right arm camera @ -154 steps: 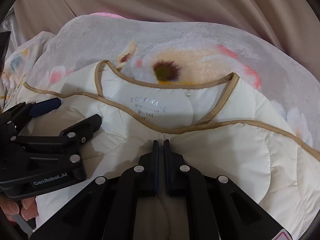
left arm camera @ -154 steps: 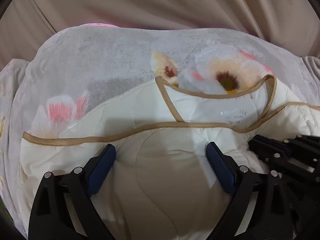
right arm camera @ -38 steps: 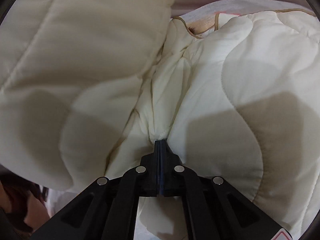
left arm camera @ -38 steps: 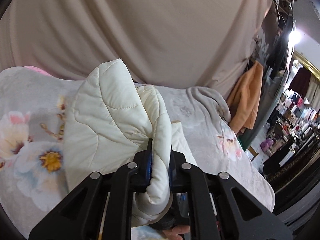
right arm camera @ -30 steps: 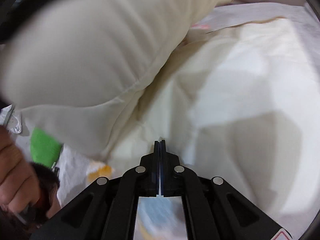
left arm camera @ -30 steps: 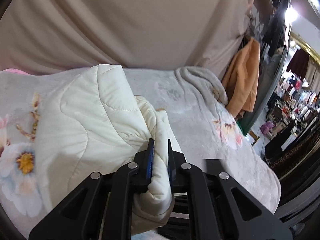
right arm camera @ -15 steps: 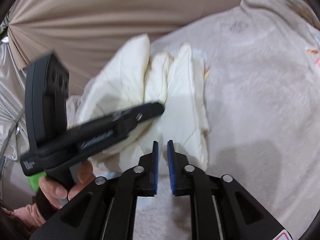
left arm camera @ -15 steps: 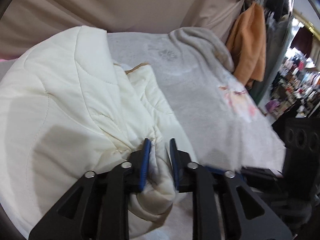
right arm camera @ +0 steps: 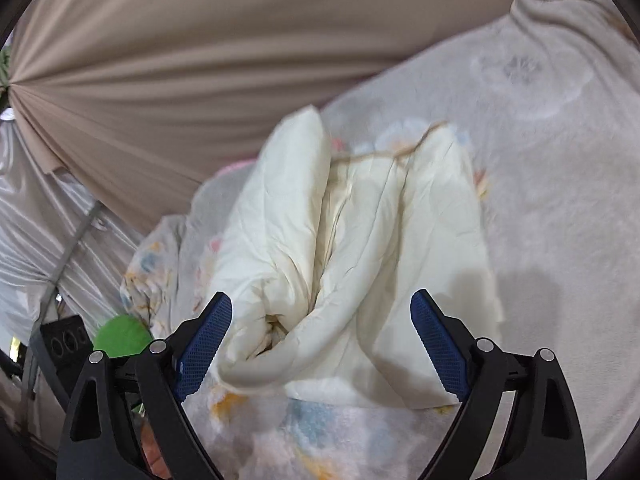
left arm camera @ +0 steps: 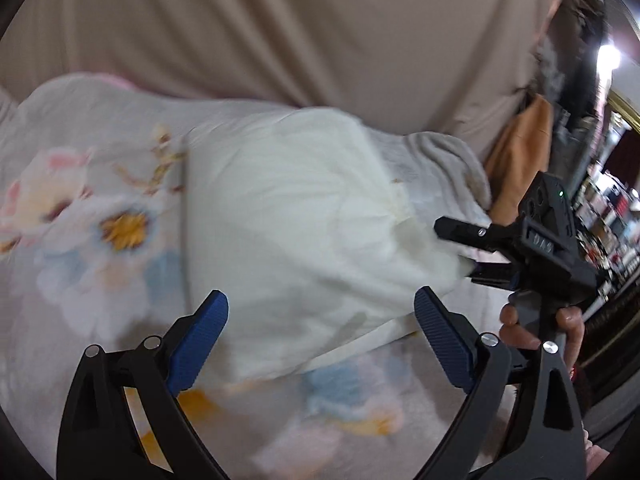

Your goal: Fold large clothes

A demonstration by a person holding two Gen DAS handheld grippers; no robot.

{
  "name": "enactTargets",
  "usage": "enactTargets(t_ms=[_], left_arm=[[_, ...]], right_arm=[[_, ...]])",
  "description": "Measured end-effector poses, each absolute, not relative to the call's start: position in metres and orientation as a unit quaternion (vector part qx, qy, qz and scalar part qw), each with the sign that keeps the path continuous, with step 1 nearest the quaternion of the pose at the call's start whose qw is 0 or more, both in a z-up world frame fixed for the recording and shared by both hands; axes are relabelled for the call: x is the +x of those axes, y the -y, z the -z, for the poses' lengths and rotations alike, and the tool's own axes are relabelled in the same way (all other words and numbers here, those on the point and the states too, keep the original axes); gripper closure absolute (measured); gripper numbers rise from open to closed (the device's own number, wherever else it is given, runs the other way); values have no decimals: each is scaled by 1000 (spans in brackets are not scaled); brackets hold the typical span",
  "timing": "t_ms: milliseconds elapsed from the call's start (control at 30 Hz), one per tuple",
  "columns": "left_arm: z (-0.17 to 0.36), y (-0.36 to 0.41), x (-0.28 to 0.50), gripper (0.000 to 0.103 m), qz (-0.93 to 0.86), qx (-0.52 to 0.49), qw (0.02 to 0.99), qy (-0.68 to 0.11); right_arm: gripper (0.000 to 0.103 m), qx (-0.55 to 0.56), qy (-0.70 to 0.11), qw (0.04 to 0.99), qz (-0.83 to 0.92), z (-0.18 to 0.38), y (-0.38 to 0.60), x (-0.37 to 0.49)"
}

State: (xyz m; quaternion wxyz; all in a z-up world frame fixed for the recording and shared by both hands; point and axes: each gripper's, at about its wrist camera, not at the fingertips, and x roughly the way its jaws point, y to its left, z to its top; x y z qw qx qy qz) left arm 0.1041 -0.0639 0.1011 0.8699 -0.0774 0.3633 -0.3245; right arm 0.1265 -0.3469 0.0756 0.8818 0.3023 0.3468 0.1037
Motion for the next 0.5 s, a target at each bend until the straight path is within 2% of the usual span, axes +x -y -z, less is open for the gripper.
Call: enactTargets(t_ms=[200,233,300,367,500], left_arm=[[-66,67,108,11,309,-50,865,-391],[-61,72,108,11,310,-43,864,-394],[-55,78,110,11,304,-28,867,-394],[-51,87,112,11,285,-1,878,-384],[-43,96,121,12,266,17,881,-391]], right_arm=[[12,288,-402,862,-110,-71,304,170],[16,274,-407,865,-102,-74,298,175],[62,238,-408,877,-91,-80,288,182],[76,228,-391,885,-110,-93,287,181],[81,215,-314,916,-124,-131,310,145]])
